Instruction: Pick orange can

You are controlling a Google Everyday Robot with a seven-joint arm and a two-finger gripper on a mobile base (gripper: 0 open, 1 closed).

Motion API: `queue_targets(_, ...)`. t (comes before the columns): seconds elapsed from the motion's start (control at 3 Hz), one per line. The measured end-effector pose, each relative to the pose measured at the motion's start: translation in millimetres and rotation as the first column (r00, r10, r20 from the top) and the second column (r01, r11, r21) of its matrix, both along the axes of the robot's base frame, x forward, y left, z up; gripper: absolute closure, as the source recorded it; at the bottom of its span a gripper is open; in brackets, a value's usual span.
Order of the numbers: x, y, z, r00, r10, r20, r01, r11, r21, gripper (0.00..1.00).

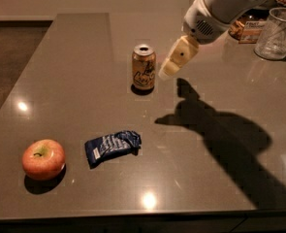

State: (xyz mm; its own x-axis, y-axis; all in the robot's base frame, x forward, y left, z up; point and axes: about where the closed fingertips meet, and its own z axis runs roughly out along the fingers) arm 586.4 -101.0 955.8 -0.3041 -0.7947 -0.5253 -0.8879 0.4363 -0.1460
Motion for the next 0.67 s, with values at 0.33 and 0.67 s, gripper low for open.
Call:
queue_targets(0.33,26.7,24.3,-16.9,0.9999,-0.011,0.012,0.011,1.0,0.02,0.0)
queue_targets(0.67,40.3,50.8,-33.4,0.9999,-0.008,-0.008,0.009,0.998,0.067,0.0)
